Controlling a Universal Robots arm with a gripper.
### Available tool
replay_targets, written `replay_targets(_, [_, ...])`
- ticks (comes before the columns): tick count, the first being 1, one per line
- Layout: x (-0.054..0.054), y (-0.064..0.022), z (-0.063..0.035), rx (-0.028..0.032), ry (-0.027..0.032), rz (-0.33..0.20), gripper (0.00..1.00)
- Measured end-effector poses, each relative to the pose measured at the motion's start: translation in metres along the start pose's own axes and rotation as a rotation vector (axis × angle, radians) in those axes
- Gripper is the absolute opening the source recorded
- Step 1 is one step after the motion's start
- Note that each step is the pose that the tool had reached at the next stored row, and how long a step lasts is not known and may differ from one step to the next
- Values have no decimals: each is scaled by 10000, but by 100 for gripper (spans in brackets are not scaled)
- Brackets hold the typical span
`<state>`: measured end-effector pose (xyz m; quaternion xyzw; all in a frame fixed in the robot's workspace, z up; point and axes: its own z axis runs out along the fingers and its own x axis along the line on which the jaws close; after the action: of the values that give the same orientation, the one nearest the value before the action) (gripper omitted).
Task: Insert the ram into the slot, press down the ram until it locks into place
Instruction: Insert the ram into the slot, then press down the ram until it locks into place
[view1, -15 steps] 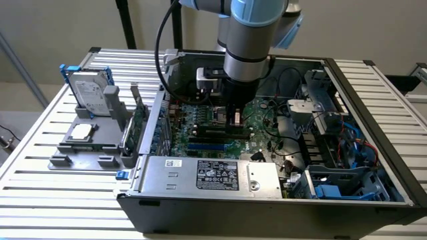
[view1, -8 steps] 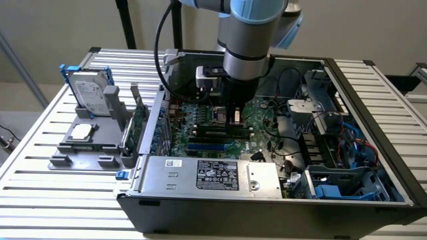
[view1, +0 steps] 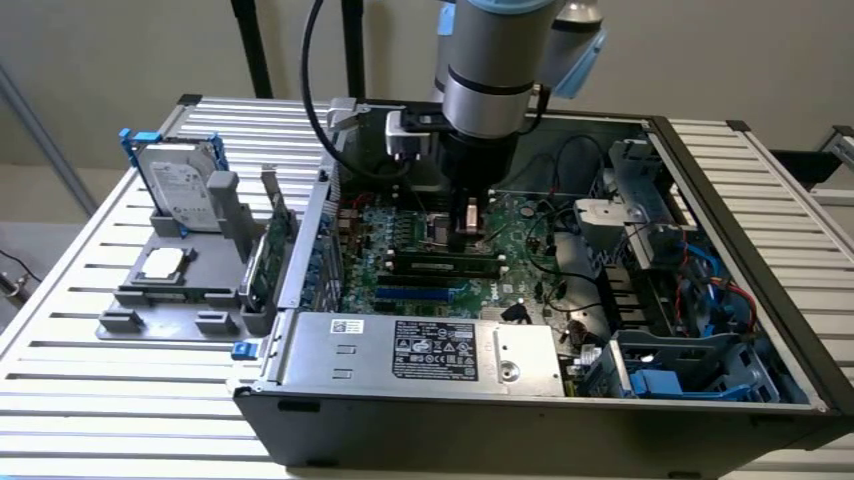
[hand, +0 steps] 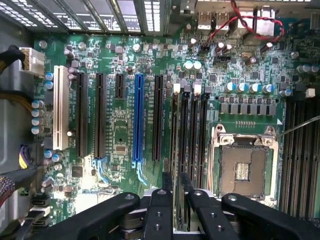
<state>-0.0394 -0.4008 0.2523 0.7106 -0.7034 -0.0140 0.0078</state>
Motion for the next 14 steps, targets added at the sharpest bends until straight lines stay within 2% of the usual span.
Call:
replay_targets(1, [-1,13,1,1,-1,1,19])
replay_targets(2, [-1,17,1,0,1,1,12])
replay_targets(3, [-1,17,1,1,1,0,11])
replay_targets(14, [0,18,0,0,2,1,11])
